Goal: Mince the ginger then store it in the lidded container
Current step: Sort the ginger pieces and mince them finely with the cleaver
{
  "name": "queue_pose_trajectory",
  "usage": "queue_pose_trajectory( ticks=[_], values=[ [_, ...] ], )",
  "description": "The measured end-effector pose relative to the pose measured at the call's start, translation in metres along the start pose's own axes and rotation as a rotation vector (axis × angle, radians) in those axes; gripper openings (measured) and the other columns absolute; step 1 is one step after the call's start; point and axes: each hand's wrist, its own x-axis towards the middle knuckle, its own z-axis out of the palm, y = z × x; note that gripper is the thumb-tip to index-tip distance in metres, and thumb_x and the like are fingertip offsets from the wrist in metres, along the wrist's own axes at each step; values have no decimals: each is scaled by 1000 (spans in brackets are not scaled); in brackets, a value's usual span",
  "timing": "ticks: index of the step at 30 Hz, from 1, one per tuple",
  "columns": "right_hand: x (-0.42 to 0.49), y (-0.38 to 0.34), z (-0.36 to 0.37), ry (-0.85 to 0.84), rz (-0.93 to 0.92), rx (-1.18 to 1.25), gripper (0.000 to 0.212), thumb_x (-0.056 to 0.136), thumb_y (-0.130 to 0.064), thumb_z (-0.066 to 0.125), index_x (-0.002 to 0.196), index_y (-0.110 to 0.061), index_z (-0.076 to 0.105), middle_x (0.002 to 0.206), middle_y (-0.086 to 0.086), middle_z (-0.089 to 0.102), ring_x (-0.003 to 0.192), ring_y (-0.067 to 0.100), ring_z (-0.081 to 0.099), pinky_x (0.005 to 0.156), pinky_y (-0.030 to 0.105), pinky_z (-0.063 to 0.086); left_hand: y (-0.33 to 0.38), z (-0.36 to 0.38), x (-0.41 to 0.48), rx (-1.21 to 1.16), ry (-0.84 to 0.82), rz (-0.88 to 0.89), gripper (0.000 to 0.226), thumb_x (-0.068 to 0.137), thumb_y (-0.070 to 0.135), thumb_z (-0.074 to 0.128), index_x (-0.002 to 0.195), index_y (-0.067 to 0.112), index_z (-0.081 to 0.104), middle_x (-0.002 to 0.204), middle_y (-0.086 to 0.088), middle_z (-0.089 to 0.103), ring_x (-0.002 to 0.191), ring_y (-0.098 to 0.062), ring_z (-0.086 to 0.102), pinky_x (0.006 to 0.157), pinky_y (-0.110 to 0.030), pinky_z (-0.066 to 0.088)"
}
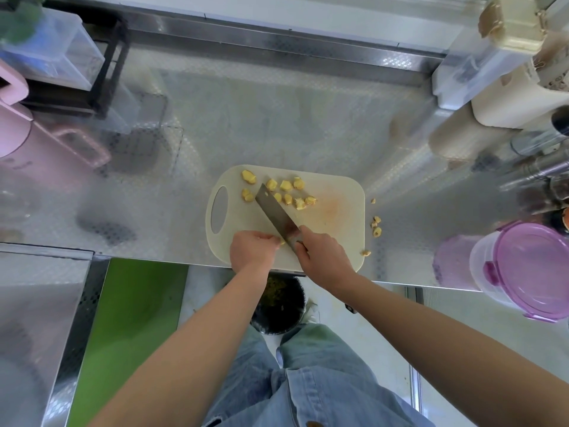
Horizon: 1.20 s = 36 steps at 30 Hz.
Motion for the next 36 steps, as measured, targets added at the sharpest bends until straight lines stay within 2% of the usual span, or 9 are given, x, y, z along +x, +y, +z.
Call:
queue_pose_trajectory(
  ticks=[5,14,20,26,29,32,36],
  values=[
    [-2,-1,-11,23,-15,36,13,98,-21,40,86,-19,37,59,-4,41,52,18,40,46,28,22,-1,-1,-1,-6,7,6,9,74,17,71,80,15,77,81,-3,75,78,-20,69,69,-24,49],
    [-8,-6,-15,-30,-18,12,16,99,-23,40,85,-19,34,61,-1,37,52,13,35,46,28,20,-3,1,-1,-3,29,27,10,76,18,73,84,16,78,84,-3,75,81,-20,69,69,-23,46],
    [-6,-7,-10,-56,-11,-16,12,99,-22,37,88,-17,35,63,2,39,56,20,40,48,29,24,-3,2,0,9,27,27,6,75,23,76,80,20,77,82,0,74,78,-16,69,65,-22,44],
    [2,-8,1,-42,-9,-30,14,100,-24,37,97,-13,45,73,7,52,64,26,51,56,33,38,-3,1,0,16,27,36,10,75,17,71,82,17,78,79,-2,74,77,-19,68,66,-22,44],
    [4,-7,0,6,2,23,11,100,-23,39,98,-14,46,73,6,54,62,26,50,55,31,35,-3,1,0,17,22,38,10,75,17,71,83,17,78,79,-2,74,78,-18,69,71,-24,50],
    [3,-3,-4,21,4,61,11,99,-24,41,90,-17,41,65,4,50,55,23,46,48,30,28,-5,1,3,3,20,36,7,73,17,73,78,18,78,78,-1,74,77,-18,70,78,-31,56],
    [1,-2,-8,10,-9,49,17,98,-27,43,84,-19,39,61,3,47,52,19,42,47,28,26,-6,2,3,17,31,47,4,72,19,76,77,19,76,77,0,74,75,-17,70,76,-32,57]
  ],
)
